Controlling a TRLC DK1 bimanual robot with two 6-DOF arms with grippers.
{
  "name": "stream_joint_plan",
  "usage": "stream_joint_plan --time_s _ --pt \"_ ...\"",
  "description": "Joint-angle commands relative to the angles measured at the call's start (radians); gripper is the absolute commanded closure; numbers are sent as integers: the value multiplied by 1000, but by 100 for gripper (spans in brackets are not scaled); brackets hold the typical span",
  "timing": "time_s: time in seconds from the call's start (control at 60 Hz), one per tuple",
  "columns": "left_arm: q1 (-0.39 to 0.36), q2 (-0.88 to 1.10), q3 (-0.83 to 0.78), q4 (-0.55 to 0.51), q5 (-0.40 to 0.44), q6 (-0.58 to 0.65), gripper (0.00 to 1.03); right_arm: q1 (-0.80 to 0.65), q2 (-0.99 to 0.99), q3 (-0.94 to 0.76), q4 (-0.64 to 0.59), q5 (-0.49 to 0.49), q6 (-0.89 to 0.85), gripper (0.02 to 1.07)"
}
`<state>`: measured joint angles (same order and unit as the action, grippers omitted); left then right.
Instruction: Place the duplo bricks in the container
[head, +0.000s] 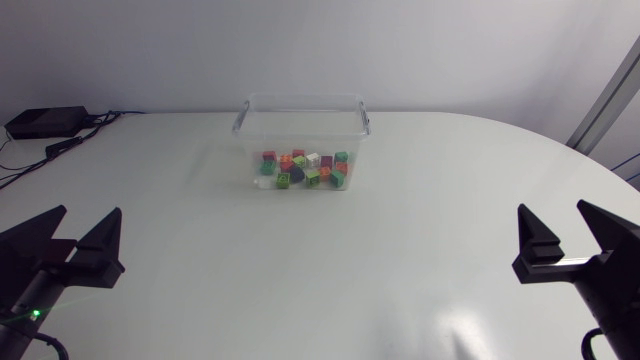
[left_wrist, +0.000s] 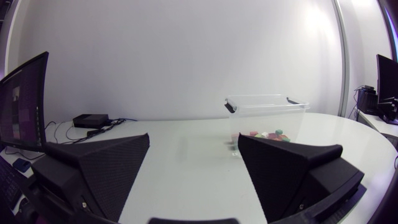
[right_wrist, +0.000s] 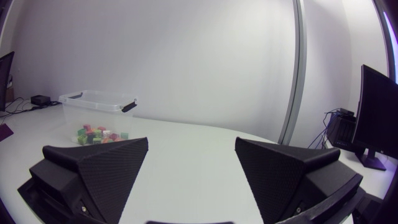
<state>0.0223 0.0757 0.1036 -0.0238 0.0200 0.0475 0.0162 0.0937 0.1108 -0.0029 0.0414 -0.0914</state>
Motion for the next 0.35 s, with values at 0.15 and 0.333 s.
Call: stream_joint_plan --time_s 0.15,0.333 --pt "-22 -76 -104 24 -20 -47 4 -16 -94 -111 3 -41 91 6" --pt "-22 -76 -104 24 -20 -47 4 -16 -94 -111 3 -41 91 6"
